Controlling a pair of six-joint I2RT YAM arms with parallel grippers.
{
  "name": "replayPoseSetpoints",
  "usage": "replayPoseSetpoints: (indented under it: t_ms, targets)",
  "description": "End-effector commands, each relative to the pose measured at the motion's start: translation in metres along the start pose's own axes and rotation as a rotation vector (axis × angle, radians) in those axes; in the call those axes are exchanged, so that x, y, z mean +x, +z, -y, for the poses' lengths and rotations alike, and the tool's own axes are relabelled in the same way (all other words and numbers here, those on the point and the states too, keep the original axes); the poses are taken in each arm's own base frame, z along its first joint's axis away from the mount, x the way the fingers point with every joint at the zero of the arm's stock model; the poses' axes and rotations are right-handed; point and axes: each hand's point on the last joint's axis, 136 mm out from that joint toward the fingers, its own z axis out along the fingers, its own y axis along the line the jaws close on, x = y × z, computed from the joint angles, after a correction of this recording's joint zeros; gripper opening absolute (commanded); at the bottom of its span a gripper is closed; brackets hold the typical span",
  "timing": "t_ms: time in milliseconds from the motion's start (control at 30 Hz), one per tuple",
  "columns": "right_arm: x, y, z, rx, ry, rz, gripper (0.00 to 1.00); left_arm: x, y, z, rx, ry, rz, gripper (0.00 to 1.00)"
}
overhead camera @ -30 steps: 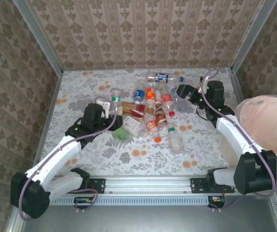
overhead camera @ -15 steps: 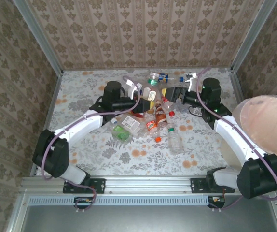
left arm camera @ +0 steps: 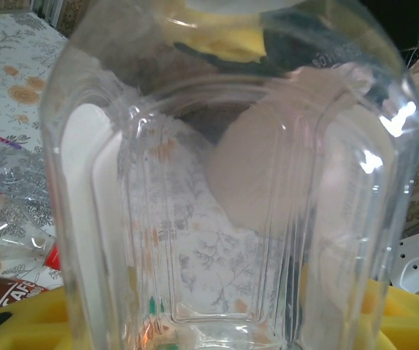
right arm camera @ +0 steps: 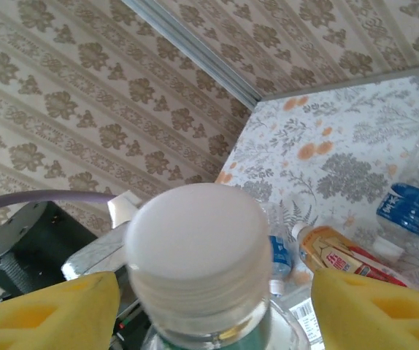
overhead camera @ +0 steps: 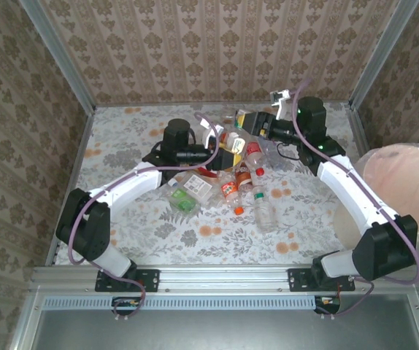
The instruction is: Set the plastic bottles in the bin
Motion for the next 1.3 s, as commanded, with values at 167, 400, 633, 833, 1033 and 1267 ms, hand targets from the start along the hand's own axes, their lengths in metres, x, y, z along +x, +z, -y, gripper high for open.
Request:
replayPoseSetpoints:
  t_ms: [167,400,633,833,1033,1267]
  targets:
    - [0.0,0.013,-0.002,0.035,0.001,-0.064,0.63,-0.014,0.004,0.016,0.058,0.053,0.018,0.44]
    - [0.002,0.025,0.002,0.111,-0.024,-0.118,0.54,-0.012,0.004,0.013,0.045,0.055,0.019,0.44]
    - [-0.003,0.025,0.003,0.152,-0.043,-0.115,0.31,-0.01,0.004,0.007,0.026,0.052,0.021,0.44]
    - [-0.013,0.014,0.006,0.223,-0.101,-0.083,0.27,-0.017,-0.004,-0.003,-0.008,0.011,0.064,0.72]
    - [-0.045,-0.043,0.027,0.486,-0.23,0.008,0.26,-0.03,-0.027,-0.014,-0.063,0.0,0.159,0.96]
    - [-0.088,-0.152,0.03,0.852,-0.397,0.156,0.23,-0.038,-0.048,-0.03,-0.169,-0.005,0.225,1.0]
